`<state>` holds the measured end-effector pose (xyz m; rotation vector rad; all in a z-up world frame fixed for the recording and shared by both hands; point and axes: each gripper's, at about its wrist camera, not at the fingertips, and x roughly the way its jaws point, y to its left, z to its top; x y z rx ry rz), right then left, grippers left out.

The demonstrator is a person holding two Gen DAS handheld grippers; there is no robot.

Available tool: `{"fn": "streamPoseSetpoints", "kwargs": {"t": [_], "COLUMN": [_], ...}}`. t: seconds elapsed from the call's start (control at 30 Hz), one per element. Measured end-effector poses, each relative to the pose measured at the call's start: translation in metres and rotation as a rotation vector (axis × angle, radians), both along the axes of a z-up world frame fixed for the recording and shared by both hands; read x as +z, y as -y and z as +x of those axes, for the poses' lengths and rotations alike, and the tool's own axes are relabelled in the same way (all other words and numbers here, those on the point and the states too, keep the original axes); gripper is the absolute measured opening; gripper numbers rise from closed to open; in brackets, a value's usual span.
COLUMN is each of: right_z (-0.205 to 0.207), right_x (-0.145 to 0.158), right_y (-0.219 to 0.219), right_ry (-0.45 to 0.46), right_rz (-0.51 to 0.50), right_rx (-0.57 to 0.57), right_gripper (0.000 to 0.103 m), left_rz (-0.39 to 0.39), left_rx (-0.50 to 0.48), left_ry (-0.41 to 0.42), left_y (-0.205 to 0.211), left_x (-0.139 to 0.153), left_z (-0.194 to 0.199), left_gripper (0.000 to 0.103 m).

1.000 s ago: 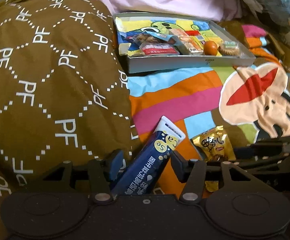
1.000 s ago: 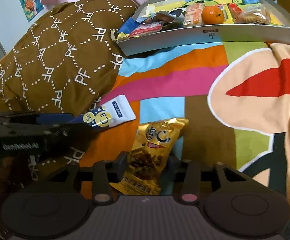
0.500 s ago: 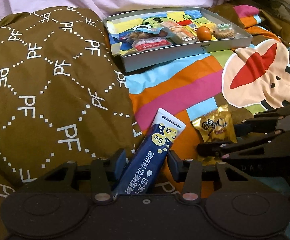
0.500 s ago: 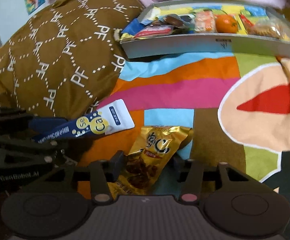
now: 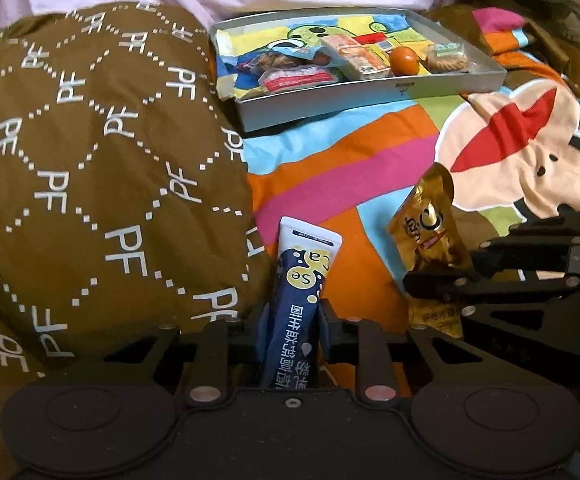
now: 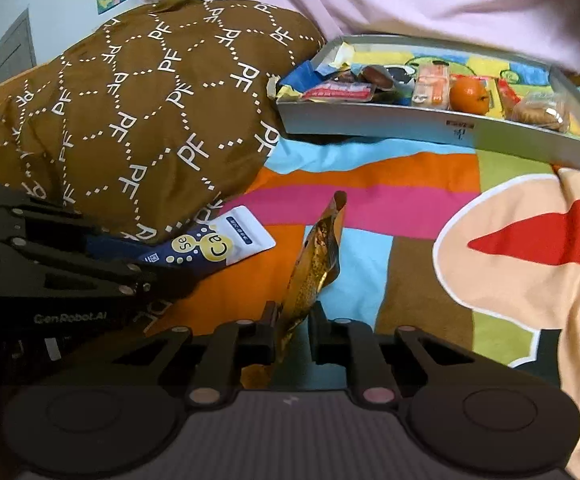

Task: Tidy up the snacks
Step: 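Grasp the blue calcium stick pack with the left tool while the right tool grasps the gold pouch, then lift both packs and carry them over the grey tray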

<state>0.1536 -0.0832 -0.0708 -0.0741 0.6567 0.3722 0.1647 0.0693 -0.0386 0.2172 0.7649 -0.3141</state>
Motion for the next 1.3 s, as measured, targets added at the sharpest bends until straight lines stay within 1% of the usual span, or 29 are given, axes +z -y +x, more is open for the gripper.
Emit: {"fn": "streamPoseSetpoints", "kwargs": {"t": [0.2,0.33,0.5,0.67,0.73,0.87,1.0,1.17,1.3], "right_z": [-0.01,-0.021,-0.031,-0.035,-0.036,-0.036,-0.031,-0.02,-0.007], "right_x": [0.003,0.004,0.008,0.011,0.012,0.015,0.021,0.028,0.037], "right_y": [0.011,0.016,0.026,0.037,0.041,0.049,0.058,0.072,0.083], "right_ry": [0.026,0.069,0.102,0.118,0.126,0.145,0.17,0.196,0.227], "right_rz": [-0.013,-0.043,-0.042,-0.029,-0.025,-0.01,0.005,0.019,-0.001], "right_rx": [-0.014,-0.017,-0.03,-0.049,-0.056,-0.071,-0.081,-0.09,-0.08], "right_gripper": [0.017,0.017,0.017,0.016,0.016,0.016,0.016,0.016,0.016], "left_rz": [0.016,0.015,0.006,-0.044,-0.092,-0.194,-0.264,-0.304,-0.351], "left_rx": [0.023,0.021,0.03,0.058,0.073,0.142,0.197,0.185,0.179], "left_ry": [0.026,0.069,0.132,0.183,0.189,0.203,0.21,0.215,0.236], "left_y": [0.008,0.014,0.021,0.021,0.018,0.015,0.016,0.033,0.051], "left_x": [0.001,0.004,0.006,0.011,0.014,0.02,0.025,0.031,0.039], "left_z": [-0.009,-0.018,-0.027,-0.03,-0.029,-0.02,-0.011,0.003,0.017], "left_gripper": [0.024,0.024,0.024,0.024,0.024,0.024,0.024,0.024,0.024]}}
